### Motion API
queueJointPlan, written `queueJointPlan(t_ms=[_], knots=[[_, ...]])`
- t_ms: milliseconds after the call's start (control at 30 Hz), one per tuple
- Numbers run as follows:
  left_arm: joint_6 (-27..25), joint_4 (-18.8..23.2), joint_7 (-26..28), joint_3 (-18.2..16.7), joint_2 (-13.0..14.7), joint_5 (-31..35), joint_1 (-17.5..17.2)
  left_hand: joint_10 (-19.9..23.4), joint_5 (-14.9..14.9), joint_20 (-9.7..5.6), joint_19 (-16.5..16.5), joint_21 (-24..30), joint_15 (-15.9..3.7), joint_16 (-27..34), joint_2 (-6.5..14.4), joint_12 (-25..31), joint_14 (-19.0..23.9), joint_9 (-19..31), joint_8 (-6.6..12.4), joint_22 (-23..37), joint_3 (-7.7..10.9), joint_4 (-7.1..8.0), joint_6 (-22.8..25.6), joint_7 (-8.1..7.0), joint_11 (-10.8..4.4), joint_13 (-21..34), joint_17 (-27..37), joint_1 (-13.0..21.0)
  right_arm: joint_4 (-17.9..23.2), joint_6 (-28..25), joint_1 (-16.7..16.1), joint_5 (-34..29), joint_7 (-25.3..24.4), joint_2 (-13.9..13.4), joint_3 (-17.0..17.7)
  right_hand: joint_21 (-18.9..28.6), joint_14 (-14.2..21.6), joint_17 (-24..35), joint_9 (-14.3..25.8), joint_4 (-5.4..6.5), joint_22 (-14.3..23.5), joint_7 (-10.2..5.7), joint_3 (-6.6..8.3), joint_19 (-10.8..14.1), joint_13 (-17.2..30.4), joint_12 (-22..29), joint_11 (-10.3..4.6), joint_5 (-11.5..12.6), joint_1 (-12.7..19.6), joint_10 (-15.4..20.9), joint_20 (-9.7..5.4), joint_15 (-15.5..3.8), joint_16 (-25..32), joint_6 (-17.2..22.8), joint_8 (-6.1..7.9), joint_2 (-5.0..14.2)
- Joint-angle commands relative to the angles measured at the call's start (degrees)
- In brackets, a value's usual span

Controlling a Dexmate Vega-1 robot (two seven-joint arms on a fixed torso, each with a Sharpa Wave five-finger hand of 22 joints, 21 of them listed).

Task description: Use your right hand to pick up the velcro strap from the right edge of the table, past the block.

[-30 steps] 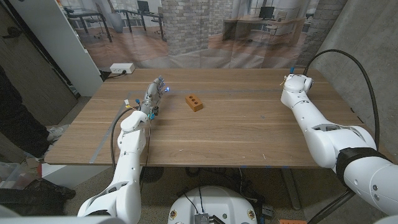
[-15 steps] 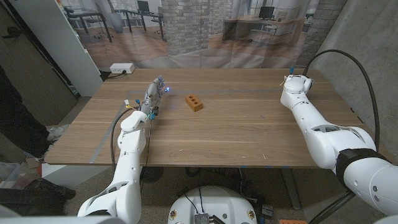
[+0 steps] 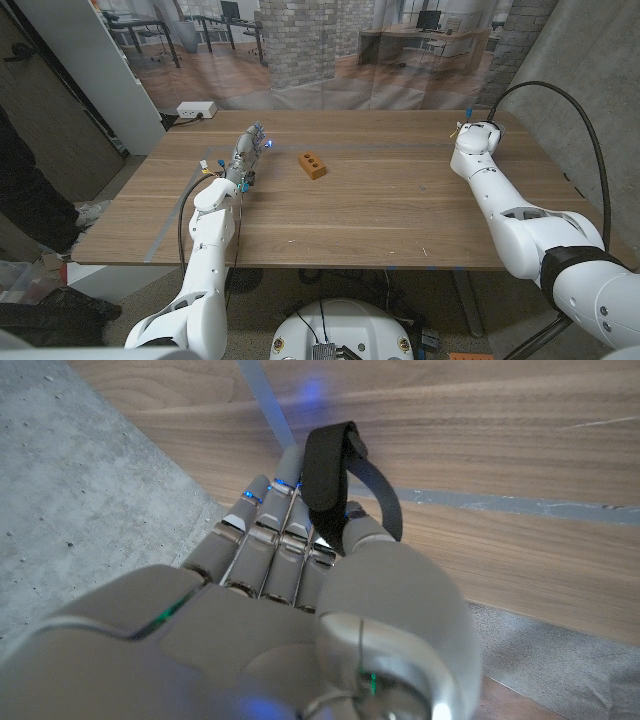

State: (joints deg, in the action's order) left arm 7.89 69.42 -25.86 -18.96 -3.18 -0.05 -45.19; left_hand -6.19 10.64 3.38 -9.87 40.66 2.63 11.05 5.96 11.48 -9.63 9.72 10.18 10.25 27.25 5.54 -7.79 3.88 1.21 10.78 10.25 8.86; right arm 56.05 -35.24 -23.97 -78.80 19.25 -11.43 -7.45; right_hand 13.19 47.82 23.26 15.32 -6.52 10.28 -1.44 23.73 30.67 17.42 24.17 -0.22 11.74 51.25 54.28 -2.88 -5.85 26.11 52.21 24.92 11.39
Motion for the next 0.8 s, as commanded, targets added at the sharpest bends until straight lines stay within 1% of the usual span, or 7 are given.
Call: queueJointPlan(t_ms=[33, 367, 433, 500, 567, 800], knots=[[-0.2, 0.8, -0.1, -0.1, -0.1, -0.2, -0.5, -0.4, 0.3, 0.25, -1.6, -0.1, 0.25, 0.1, -0.2, 0.3, -1.5, 0.2, 0.22, 0.3, -0.38, 0.01, -0.3, 0.14, 0.25, 0.2, 0.2, -0.4, 4.1, 0.7, -2.5, -0.2, -2.2, 0.2, 1.4, 0.4, 0.5, 0.4, 0.5, 0.15, 0.2, -0.49, 0.55, 0.4, 0.6, 0.6, -0.42, -0.3, 1.1, 0.6, -2.63, -5.29, 0.0, 0.9, 0.7, -0.01], [-0.7, 2.5, -0.1, 0.1, -0.1, -0.3, -1.4, -0.4, 0.3, 0.26, -1.6, -0.2, 0.23, 0.1, -0.2, 0.3, -1.5, 0.2, 0.22, 0.3, -0.43, 0.02, -0.3, 0.15, 0.27, 0.2, 0.2, -0.5, 7.8, 1.4, -4.8, -0.7, -4.9, 0.9, 2.6, 0.4, 0.9, 1.1, 1.1, 0.61, 0.2, -0.45, 0.95, 0.4, 1.5, 1.3, -0.69, -0.7, 1.4, 0.7, -2.79, -5.56, -0.2, 0.8, 1.6, -0.31], [-0.9, 2.8, -0.3, 0.2, -0.1, -0.3, -1.6, -0.4, 0.3, 0.24, -1.6, -0.3, 0.23, 0.1, -0.2, 0.3, -1.5, 0.2, 0.23, 0.3, -0.44, 0.02, -0.3, 0.14, 0.21, 0.2, 0.2, -0.5, 9.2, 1.7, -5.6, -0.8, -5.4, 1.0, 3.0, 0.4, 0.9, 1.2, 1.2, 0.7, 0.2, -0.48, 1.01, 0.4, 1.6, 1.4, -0.52, -0.7, 1.4, 0.6, -2.8, -5.51, -0.3, 0.7, 1.72, -0.35], [-0.8, 2.8, -0.3, 0.2, -0.1, -0.4, -1.6, -0.4, 0.3, 0.25, -1.6, -0.3, 0.24, 0.1, -0.2, 0.3, -1.5, 0.2, 0.23, 0.3, -0.44, 0.02, -0.3, 0.13, 0.2, 0.2, 0.2, -0.5, 9.7, 1.8, -5.9, -1.0, -5.7, 1.1, 3.2, 0.4, 0.8, 1.2, 1.3, 0.75, 0.2, -0.47, 1.04, 0.4, 1.7, 1.4, -0.55, -0.7, 1.4, 0.5, -2.89, -5.5, -0.4, 0.7, 1.79, -0.35], [-0.8, 3.0, -0.3, 0.3, -0.1, -0.4, -1.7, -0.5, 0.3, 0.27, -1.6, -0.3, 0.25, 0.1, -0.2, 0.2, -1.5, 0.2, 0.22, 0.3, -0.45, 0.01, -0.3, 0.11, 0.33, 0.2, 0.2, -0.5, 11.0, 2.2, -6.7, -1.2, -6.4, 1.2, 3.5, 0.4, 0.9, 1.3, 1.3, 0.77, 0.2, -0.52, 1.06, 0.4, 1.8, 1.5, -0.57, -0.8, 1.5, 0.6, -2.92, -5.56, -0.4, 0.6, 1.87, -0.39], [-0.9, 3.8, -0.4, 0.3, -0.1, -0.7, -2.3, -0.5, 0.4, 0.24, -1.6, -0.4, 0.25, 0.1, -0.2, 0.3, -1.5, 0.2, 0.22, 0.3, -0.46, 0.0, -0.3, 0.16, 0.14, 0.2, 0.2, -0.6, 13.9, 3.2, -8.5, -1.7, -8.3, 1.7, 4.6, 0.4, 1.1, 1.6, 1.3, 0.93, 0.2, -0.47, 1.14, 0.3, 2.1, 1.7, -0.66, -0.9, 1.6, 0.5, -2.96, -5.66, -0.5, 0.6, 2.06, -0.49]])
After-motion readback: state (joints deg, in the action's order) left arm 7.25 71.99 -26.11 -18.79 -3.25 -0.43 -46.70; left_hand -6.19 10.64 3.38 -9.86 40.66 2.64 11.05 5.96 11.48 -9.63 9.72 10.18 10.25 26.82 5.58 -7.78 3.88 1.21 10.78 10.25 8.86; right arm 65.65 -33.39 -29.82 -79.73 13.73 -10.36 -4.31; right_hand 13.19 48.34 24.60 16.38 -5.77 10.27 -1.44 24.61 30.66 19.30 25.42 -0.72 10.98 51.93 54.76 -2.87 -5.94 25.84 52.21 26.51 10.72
